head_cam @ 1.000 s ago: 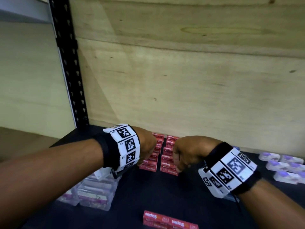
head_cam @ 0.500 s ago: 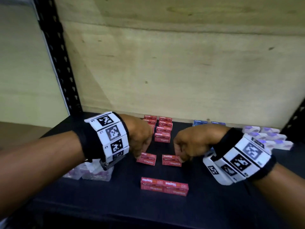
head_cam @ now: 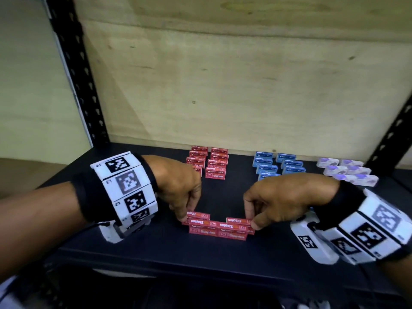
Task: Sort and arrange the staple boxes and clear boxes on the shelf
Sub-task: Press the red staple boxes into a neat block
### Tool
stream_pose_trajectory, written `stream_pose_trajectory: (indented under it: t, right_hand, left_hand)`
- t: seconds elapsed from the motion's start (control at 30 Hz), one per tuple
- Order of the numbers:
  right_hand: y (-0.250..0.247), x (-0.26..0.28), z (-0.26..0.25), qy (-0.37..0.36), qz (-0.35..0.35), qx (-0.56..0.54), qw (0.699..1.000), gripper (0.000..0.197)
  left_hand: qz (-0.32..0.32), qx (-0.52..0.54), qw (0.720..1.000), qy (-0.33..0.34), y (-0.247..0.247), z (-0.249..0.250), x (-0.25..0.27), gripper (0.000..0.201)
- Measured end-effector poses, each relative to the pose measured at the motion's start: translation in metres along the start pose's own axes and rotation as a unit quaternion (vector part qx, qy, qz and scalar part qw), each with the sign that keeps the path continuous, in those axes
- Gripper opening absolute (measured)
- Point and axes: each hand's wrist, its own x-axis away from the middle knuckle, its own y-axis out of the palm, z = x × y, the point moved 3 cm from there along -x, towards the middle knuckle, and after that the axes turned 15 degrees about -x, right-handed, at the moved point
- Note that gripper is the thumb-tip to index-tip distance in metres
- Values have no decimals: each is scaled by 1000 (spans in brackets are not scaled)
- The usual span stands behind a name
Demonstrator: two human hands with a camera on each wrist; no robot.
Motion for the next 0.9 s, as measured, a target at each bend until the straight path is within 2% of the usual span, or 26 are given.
stream_pose_trajectory:
  t: [0.13,0.2,0.33,0.47,0.67,0.9]
  right_hand:
    - [1,3,-3,-1,-8,-31,999,31]
    - [4,3,-5,13,-17,-30,999,43]
    - [16,-3,-11,21,-10,20,1000,51]
    - [21,-9,-19,-14,44,49,998,44]
    - [20,-20,-26,-29,57,41,997,36]
    - [15,-31,-27,-35,90,51,994,32]
  left_hand:
    - [-18,9,1000,18,1,2,6,54]
    - [-19,19,999,31,3,4,8,60]
    - [-9,22,999,44,10,13,4,56]
    - [16,14,999,33,16,15,-4,50]
    - [48,22,998,29,14,18,-9,35]
    - [64,23,998,4,10,10,-12,38]
